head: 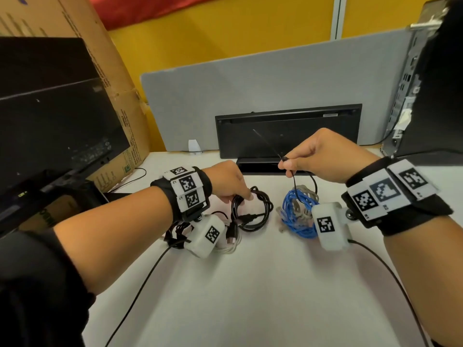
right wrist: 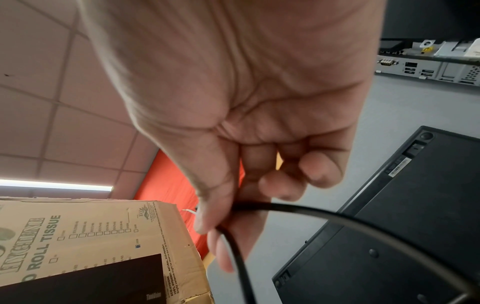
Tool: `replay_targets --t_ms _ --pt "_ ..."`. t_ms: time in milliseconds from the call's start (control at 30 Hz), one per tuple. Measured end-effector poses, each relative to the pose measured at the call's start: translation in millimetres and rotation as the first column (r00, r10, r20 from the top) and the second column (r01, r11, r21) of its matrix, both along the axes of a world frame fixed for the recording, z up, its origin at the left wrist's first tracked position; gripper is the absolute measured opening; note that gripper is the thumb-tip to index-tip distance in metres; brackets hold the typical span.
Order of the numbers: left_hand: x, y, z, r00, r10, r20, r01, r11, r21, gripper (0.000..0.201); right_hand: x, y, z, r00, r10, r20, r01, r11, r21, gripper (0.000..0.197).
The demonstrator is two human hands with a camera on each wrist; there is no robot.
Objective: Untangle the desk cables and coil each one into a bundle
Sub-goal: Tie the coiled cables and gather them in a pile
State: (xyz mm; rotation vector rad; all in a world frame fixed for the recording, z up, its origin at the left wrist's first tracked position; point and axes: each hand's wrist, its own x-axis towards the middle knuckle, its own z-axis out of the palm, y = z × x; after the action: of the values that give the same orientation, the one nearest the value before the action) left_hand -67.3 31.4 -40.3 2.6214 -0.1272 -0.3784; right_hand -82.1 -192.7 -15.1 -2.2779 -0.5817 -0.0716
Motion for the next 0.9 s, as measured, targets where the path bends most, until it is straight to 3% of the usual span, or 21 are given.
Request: replay_targets --t_ms 133,267,400,500,733,900 --pt "-1 -5 7 0.977 0.177 0.117 -0.128 0.932 -0.338 0.015 -1 1 0 1.0 -0.031 -0.007 0.031 0.999 -0.013 0.019" --pt "-5 -13 14 0.932 0.333 0.143 -0.128 0.671 -0.73 0.017 0 1 0 0.997 -0.076 -0.011 0.075 0.995 -0.065 0.023" --pt "-13 -20 21 0.897 0.376 0.233 0.001 0.524 -0.852 0.012 3 0 -2 0.992 -0.127 -0.001 0.126 0.983 -0.133 0.03" --pt "-21 -26 22 0.91 0.311 0.274 0.069 0.538 -0.84 0.015 2 1 -2 0.986 -0.168 0.019 0.169 0.973 -0.158 0.033" --pt "-33 -44 9 0.884 0.151 0.443 0.19 0.749 -0.635 0.016 -7 6 6 0.986 -0.149 0.074 0.159 0.973 -0.167 0.031" --pt "-38 -53 6 0.876 0.189 0.444 0.213 0.675 -0.707 0.01 -10 8 7 0.99 -0.116 0.078 0.126 0.984 -0.129 0.041"
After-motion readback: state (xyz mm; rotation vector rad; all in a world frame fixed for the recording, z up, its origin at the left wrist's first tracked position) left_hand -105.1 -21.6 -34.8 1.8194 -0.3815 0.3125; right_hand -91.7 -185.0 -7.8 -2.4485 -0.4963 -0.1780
